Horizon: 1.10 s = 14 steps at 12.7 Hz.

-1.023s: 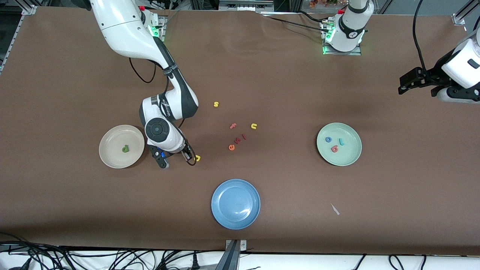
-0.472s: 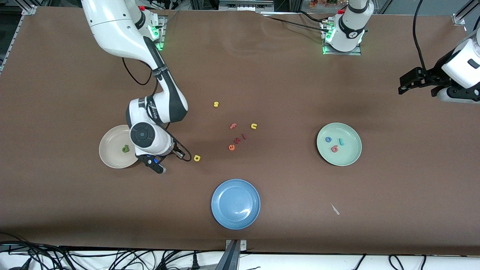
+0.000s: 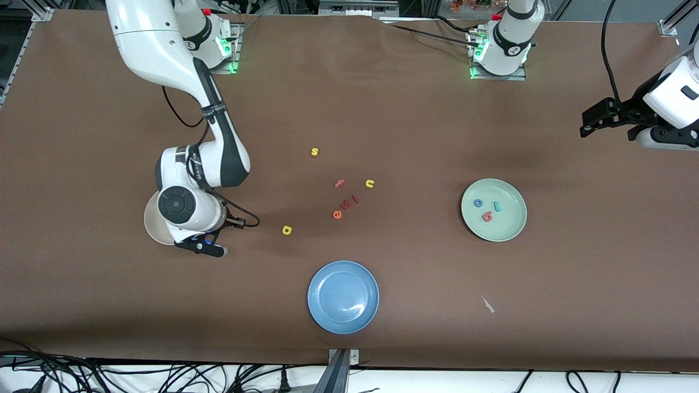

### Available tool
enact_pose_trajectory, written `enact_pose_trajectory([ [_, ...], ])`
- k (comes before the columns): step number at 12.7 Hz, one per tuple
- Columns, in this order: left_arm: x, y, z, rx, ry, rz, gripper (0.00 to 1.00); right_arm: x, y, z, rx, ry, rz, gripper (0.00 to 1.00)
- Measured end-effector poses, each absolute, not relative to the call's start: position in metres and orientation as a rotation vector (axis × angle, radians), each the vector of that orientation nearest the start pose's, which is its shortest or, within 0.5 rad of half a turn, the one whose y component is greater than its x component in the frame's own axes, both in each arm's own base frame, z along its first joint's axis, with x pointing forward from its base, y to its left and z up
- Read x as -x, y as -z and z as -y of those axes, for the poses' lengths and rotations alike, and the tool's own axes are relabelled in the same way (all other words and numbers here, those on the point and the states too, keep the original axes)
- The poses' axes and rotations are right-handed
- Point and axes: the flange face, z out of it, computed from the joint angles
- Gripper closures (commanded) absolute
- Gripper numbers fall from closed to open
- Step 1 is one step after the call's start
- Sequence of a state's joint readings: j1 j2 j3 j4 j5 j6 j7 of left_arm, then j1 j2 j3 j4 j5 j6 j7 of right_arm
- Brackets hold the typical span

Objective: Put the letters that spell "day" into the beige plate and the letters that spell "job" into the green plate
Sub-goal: 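Carry the cyan y with the right gripper over the beige plate, then open the right gripper to drop the cyan y onto the beige plate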

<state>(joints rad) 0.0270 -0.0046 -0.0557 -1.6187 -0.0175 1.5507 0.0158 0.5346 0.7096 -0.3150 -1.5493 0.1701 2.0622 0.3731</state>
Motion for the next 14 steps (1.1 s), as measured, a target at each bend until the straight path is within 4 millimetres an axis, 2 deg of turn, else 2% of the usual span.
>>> enact_pose_trajectory([
  [3, -0.549, -0.603, 0.017, 3.15, -0.1, -0.074, 0.0, -0.666, -0.238, -0.161, 3.254, -0.224, -0.154, 1.0],
  [7, -0.549, -0.603, 0.018, 3.149, -0.1, -0.078, 0.0, -0.669, -0.242, -0.121, 3.28, -0.241, -0.037, 1.0],
  [9, -0.549, -0.603, 0.018, 3.149, -0.1, -0.08, 0.0, -0.665, -0.24, -0.101, 3.285, -0.273, -0.005, 1.0],
  [12, -0.549, -0.603, 0.018, 3.149, -0.1, -0.083, 0.0, -0.656, -0.226, -0.076, 3.283, -0.34, -0.032, 1.0],
  [14, -0.549, -0.603, 0.018, 3.149, -0.1, -0.084, 0.0, -0.654, -0.222, -0.06, 3.278, -0.36, -0.053, 0.29],
])
